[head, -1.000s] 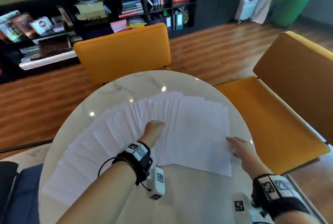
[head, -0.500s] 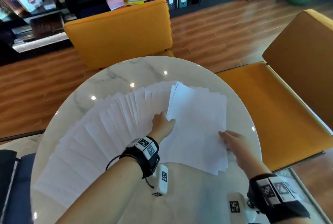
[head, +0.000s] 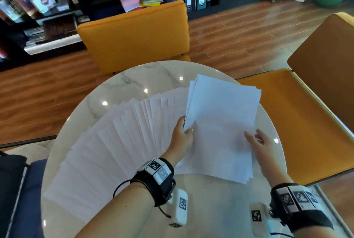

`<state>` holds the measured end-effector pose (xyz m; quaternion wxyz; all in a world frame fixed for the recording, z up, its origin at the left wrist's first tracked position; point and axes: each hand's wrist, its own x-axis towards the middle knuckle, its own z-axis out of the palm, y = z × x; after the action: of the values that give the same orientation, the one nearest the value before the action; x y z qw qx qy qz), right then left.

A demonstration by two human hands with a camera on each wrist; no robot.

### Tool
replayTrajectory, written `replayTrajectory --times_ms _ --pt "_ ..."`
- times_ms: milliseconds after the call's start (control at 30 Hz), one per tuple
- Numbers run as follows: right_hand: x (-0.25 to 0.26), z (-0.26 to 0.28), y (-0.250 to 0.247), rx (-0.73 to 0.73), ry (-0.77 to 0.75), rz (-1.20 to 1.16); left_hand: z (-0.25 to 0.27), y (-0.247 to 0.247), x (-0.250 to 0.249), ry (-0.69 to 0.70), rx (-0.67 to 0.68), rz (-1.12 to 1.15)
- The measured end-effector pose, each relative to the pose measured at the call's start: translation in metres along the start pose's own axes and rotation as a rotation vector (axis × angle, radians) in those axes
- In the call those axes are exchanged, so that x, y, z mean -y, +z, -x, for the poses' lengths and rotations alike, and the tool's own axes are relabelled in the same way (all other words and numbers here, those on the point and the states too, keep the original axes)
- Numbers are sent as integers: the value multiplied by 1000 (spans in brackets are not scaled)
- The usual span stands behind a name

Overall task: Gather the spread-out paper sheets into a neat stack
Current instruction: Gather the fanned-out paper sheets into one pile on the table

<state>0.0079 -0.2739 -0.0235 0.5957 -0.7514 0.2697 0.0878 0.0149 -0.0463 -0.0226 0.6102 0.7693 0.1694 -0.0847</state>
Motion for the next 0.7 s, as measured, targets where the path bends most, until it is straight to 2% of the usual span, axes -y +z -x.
replayTrajectory --times_ms 133,200,300,367,467,533,700 --pt "12 0 -3 112 -21 -122 3 -7 0 -64 18 109" --pt "18 3 -1 167 -24 -71 3 -8 3 -113 53 117" --pt "20 2 2 153 -28 13 4 -8 7 -143 101 0" --pt "15 -5 3 112 -13 68 1 -14 10 -149 12 -53" --pt "6 -13 4 53 25 215 -8 -39 19 -204 -241 -119" --pt "2 -16 4 36 32 308 -11 -56 20 -261 -329 -117" --pt "0 -22 13 46 38 366 -22 -69 9 -336 -189 -25"
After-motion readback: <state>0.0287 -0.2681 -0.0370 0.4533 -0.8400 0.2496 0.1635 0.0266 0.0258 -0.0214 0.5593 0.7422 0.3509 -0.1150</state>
